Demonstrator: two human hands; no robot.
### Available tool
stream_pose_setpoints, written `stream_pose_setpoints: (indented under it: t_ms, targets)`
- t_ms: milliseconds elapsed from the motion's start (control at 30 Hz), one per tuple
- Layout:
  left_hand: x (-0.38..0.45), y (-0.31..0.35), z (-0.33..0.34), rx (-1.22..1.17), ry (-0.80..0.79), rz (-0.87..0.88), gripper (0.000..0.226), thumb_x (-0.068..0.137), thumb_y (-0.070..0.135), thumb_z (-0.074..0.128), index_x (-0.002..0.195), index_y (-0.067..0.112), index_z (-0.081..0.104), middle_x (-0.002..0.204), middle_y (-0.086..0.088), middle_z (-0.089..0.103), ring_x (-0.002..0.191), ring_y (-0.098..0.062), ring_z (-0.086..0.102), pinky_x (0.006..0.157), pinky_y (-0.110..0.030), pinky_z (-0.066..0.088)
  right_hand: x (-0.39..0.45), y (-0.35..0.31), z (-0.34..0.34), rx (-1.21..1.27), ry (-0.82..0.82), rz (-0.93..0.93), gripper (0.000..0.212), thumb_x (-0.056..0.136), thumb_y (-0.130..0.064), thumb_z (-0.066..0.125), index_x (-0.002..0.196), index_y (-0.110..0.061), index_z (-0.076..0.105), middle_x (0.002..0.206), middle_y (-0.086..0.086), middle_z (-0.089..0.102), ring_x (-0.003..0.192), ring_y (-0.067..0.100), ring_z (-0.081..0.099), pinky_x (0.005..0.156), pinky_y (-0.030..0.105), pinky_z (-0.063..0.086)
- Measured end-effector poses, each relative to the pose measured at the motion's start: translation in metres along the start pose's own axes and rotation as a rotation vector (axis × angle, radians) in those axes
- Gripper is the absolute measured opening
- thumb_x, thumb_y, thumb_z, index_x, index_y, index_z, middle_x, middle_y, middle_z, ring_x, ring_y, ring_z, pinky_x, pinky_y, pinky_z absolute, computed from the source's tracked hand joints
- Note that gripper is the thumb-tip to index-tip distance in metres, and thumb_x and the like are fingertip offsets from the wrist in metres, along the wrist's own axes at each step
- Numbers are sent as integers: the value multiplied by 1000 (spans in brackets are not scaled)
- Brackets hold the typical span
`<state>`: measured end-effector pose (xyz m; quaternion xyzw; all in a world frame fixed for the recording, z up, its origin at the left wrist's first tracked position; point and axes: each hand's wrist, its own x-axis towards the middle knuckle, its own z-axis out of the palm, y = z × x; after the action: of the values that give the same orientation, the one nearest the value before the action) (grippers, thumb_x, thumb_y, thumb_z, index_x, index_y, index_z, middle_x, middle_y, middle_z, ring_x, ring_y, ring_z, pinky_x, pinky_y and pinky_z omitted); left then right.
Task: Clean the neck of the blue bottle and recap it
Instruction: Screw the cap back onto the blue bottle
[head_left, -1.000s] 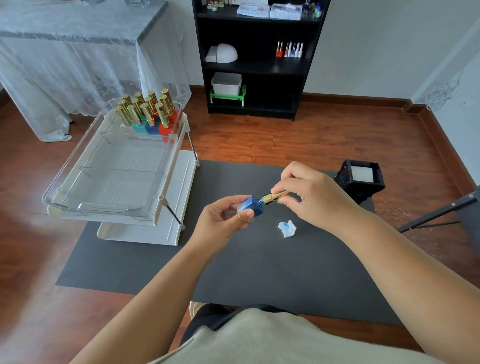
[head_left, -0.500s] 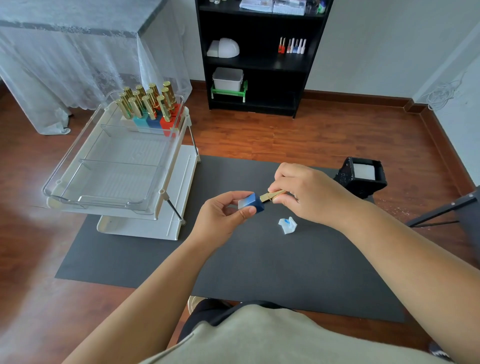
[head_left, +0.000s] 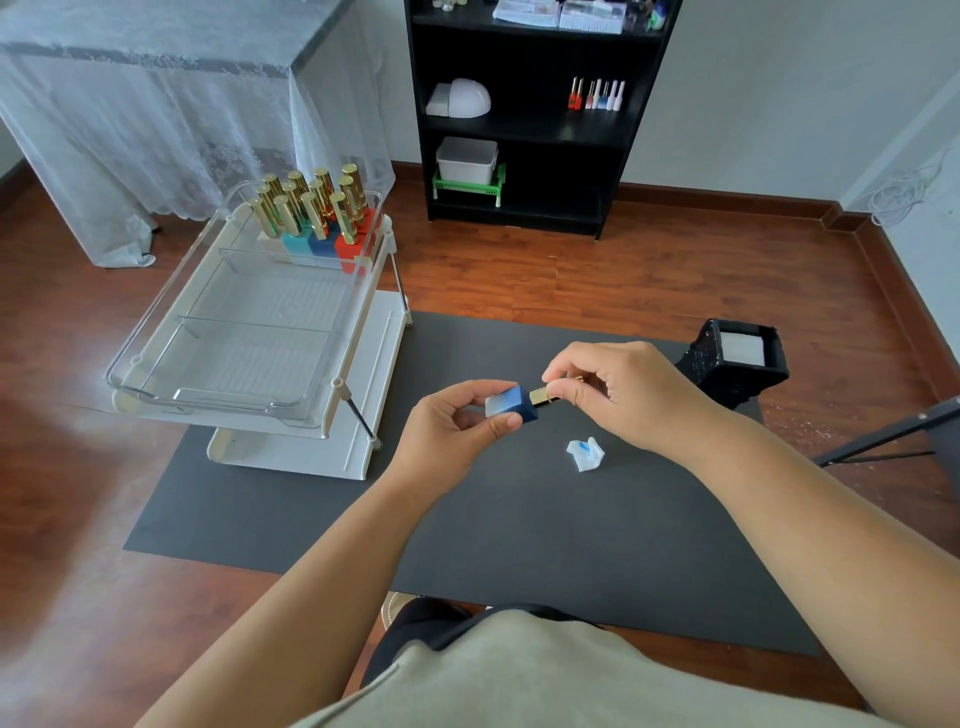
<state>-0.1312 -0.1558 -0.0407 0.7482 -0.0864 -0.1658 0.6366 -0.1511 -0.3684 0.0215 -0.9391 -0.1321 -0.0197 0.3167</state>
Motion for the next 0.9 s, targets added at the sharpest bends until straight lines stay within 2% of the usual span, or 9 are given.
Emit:
stream_pose_setpoints:
  t_ms: [67,167,233,300,400,533,633,900]
  targets:
    - [0,0,0,-18,0,-2,27,82,22,81,103,38,75,95,-3,78,82,-13,73,91,-51,55,-1,1,0,33,15,16,7,92,-22,64,94,-20,70,71,0,67,61,15,52,56,25,42]
    - [1,0,0,-40,13,6,26,81,24,81,102,38,76,96,-3,77,85,-21,74,91,-51,56,-2,2,1,100,35,27,10,92,-24,64,94,-20,73,74,-2,67,65,14,56,59,23,43]
    - [1,1,1,-53,15,15,25,81,23,81,100,39,76,97,-3,77,84,-19,74,89,-46,59,-3,1,0,126,37,49,12,89,-26,67,99,-21,73,85,-3,68,71,13,58,65,22,46]
    - [1,1,1,-66,11,18,24,78,27,82,100,38,76,96,-2,77,82,-12,73,87,-42,60,-6,1,-1,122,33,60,24,84,-26,74,107,-24,71,101,-6,63,82,11,58,75,18,47]
    - [1,1,2,-57,8,16,27,74,36,80,100,39,76,95,-1,76,79,-10,72,87,-44,59,-11,1,-5,90,25,35,36,79,-18,78,112,-27,68,116,-9,54,94,4,53,84,9,42]
    - [1,3,4,-65,7,5,24,75,35,81,98,41,77,95,-4,76,80,-13,71,88,-48,58,-14,-2,-8,102,75,-27,28,81,0,72,101,-21,73,108,-5,58,92,5,57,86,19,45]
    - [2,4,6,-51,10,5,24,79,28,82,97,43,76,95,-2,76,80,-12,70,87,-48,58,-14,-2,-7,98,105,-56,28,83,2,70,94,-22,75,99,-4,60,87,9,59,81,27,48]
    - [0,4,6,-43,9,-1,26,80,25,82,97,44,76,94,-2,76,80,-12,72,90,-52,57,-16,2,-6,144,140,-22,19,85,-5,71,99,-17,74,91,-3,67,78,10,63,76,25,52]
